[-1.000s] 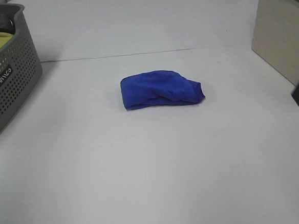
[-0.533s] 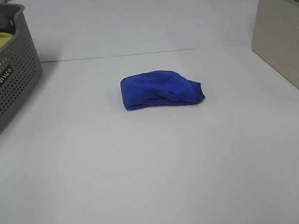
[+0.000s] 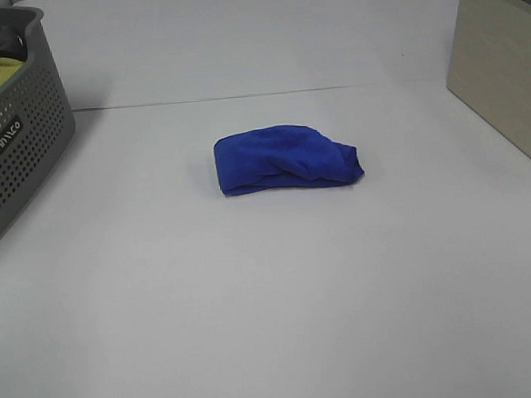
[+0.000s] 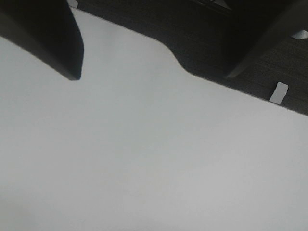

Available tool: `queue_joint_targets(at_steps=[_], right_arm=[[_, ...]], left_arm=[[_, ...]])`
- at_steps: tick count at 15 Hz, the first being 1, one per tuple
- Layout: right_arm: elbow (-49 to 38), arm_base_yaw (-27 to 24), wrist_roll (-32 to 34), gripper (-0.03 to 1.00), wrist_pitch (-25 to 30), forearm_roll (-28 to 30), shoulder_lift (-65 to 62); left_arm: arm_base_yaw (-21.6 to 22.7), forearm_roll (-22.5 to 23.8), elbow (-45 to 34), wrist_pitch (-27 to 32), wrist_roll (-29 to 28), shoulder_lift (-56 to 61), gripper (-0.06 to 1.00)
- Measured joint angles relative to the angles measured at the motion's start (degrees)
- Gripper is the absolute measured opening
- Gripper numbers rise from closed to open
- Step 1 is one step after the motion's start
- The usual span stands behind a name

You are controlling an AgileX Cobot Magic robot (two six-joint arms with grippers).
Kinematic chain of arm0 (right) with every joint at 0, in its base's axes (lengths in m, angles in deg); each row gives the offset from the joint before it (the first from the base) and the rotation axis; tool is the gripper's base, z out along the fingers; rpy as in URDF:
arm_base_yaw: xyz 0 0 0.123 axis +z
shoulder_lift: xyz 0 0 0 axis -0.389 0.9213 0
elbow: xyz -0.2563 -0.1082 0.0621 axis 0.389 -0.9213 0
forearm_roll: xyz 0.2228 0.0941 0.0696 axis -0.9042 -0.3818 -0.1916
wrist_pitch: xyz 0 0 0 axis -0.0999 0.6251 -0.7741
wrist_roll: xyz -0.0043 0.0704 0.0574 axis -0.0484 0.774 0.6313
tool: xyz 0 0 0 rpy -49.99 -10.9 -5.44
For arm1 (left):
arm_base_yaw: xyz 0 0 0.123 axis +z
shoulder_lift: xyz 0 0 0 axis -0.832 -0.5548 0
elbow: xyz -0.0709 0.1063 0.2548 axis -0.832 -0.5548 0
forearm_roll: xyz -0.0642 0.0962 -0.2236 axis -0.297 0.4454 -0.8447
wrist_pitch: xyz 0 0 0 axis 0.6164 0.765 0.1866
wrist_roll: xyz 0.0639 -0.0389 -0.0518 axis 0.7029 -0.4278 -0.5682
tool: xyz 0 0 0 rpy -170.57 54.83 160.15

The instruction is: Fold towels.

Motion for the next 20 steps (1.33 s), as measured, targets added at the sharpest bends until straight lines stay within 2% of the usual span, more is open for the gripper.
queue_joint_targets(at_steps=[11,13,15,17,20], right_arm=[[0.00,0.00,0.11,0.75,0.00,-0.69,0.00],[0.00,0.00,0.11,0.75,0.00,-0.74,0.00],[0.00,-2.58,0.11,0.75,0.00,-1.26,0.00],[0.00,-7.62,0.11,0.75,0.00,-1.49,-0.52],[-0.11,-12.15,0.11,0.75,-0.06,-1.55,-5.27]], left_arm=[[0.00,-0.23,0.00,0.00,1.15,0.00,0.64],[1.09,-0.29,0.00,0.00,1.20,0.17,0.64],[4.41,-0.29,0.00,0.00,1.32,0.23,0.64],[8.77,-0.29,0.00,0.00,1.32,2.41,0.64],[9.80,-0.29,0.00,-0.11,1.32,8.88,0.64]])
